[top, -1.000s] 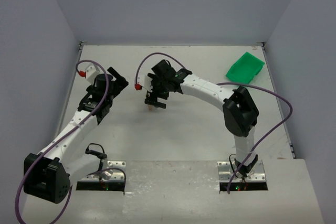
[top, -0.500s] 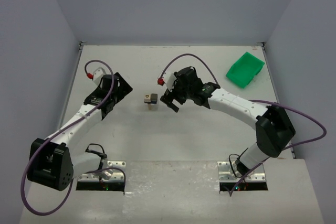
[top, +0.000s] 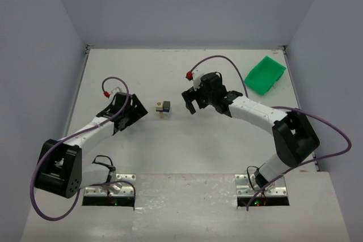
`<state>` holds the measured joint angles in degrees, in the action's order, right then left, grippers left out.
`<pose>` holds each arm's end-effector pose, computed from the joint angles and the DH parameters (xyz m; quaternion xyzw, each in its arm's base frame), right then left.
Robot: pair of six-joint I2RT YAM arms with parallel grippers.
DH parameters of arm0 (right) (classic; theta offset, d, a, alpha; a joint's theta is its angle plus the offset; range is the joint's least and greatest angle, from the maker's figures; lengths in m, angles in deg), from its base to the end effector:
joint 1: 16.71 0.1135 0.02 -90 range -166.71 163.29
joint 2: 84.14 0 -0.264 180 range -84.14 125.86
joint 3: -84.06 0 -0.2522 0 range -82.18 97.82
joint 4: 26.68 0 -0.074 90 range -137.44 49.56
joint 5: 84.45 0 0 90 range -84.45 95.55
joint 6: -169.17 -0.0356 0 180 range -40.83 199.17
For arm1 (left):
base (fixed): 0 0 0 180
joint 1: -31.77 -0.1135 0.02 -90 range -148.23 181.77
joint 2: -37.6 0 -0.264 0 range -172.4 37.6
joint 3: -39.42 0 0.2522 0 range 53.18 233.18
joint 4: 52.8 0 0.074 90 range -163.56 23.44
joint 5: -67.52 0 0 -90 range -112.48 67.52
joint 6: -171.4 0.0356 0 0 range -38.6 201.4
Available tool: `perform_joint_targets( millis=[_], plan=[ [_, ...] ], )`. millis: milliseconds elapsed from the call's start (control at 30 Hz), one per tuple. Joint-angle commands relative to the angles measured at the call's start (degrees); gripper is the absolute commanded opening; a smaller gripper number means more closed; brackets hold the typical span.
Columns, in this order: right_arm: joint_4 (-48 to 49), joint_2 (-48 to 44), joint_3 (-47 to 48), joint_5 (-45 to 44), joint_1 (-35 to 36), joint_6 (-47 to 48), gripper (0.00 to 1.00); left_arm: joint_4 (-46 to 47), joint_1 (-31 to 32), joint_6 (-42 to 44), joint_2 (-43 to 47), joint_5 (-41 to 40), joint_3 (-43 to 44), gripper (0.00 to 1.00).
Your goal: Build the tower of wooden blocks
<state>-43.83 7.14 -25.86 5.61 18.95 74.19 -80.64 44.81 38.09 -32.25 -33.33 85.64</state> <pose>0.2819 0.2023 0.2182 -0.2383 0.8680 0.1517 0.4084 0.2236 -0.0449 0.1750 -0.2755 0.8990 -0.0764 0.3317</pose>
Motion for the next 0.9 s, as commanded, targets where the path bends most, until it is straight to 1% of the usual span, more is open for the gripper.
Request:
perform_joint_targets(
  millis=[0, 200, 333, 567, 867],
  plan=[
    [5.2, 0.5, -1.3, -2.6, 0.0, -1.2, 0.99, 8.2, -0.3, 3.0, -4.0, 7.0, 0.6, 1.0],
    [5.4, 0.2, -2.3, -3.6, 0.0, -0.5, 0.99, 11.4, -0.3, 2.7, -6.3, 8.0, 0.9, 1.0],
    [5.8, 0.0, -2.8, -5.0, -0.1, -0.3, 0.99, 11.1, -0.3, 2.8, -6.7, 7.2, 1.9, 1.0],
    [6.0, -0.3, -3.1, -4.6, 0.0, 0.4, 0.99, 12.2, -0.3, 3.5, -9.7, 10.0, 2.9, 1.0],
    [6.0, -0.2, -3.1, -4.2, 0.0, 0.8, 0.99, 13.1, -0.3, 3.9, -9.5, 10.6, 2.6, 1.0]
  ],
)
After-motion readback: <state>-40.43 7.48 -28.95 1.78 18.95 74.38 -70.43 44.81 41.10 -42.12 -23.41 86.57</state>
